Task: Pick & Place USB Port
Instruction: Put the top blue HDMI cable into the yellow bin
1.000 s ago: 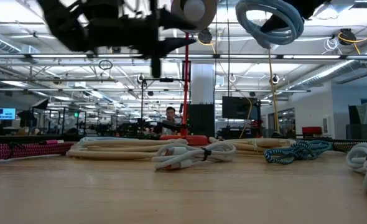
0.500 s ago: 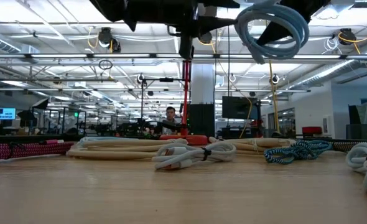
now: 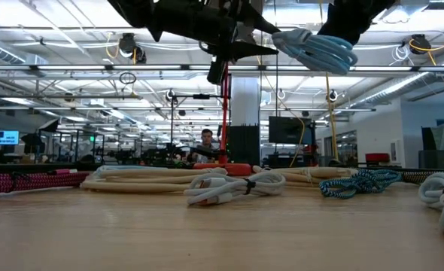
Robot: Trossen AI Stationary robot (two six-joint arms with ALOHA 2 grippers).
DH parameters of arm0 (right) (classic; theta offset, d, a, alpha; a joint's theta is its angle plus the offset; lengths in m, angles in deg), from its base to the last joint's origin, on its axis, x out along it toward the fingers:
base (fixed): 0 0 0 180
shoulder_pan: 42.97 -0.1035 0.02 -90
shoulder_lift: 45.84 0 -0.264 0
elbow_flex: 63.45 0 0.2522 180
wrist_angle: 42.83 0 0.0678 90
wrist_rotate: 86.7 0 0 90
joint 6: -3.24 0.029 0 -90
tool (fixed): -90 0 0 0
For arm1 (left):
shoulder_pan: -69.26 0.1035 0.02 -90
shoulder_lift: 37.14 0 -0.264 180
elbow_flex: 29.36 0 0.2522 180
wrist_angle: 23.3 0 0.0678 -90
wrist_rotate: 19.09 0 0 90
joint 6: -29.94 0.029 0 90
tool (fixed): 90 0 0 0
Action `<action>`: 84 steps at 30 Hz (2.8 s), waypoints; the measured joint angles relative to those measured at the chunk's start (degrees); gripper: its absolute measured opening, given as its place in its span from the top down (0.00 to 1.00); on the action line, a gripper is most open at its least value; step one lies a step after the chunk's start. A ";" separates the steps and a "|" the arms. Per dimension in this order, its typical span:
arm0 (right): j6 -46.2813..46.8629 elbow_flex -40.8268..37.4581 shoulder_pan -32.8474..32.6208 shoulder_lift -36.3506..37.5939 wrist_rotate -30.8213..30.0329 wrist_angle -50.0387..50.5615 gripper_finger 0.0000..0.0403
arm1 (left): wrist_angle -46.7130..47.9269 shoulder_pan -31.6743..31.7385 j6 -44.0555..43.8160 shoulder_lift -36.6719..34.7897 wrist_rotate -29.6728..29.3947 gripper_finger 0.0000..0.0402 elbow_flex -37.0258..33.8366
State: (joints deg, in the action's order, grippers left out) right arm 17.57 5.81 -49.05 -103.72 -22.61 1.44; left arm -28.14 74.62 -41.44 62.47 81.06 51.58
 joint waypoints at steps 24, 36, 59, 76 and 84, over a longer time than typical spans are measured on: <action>0.17 0.11 -0.04 2.40 19.04 -6.59 0.90 | 3.27 -4.96 5.39 0.08 8.27 0.94 -0.02; 2.53 0.04 -0.03 6.21 34.20 -10.67 0.79 | 34.61 -10.45 30.06 -5.91 -0.11 0.94 5.50; -0.47 9.56 -0.77 -1.16 36.54 -10.60 0.40 | 68.42 -11.16 47.17 -0.72 8.84 0.94 32.03; 2.88 9.49 -1.71 -8.96 39.74 -11.43 0.40 | 76.47 -9.76 55.14 11.44 8.60 0.95 46.92; 2.63 9.46 -1.87 -9.11 39.41 -9.07 0.40 | 75.72 -8.97 56.74 12.50 3.31 0.95 53.72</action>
State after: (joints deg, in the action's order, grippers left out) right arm 20.19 15.28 -50.93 -112.83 16.81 -7.64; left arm 47.58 65.64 15.30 74.97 84.37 105.30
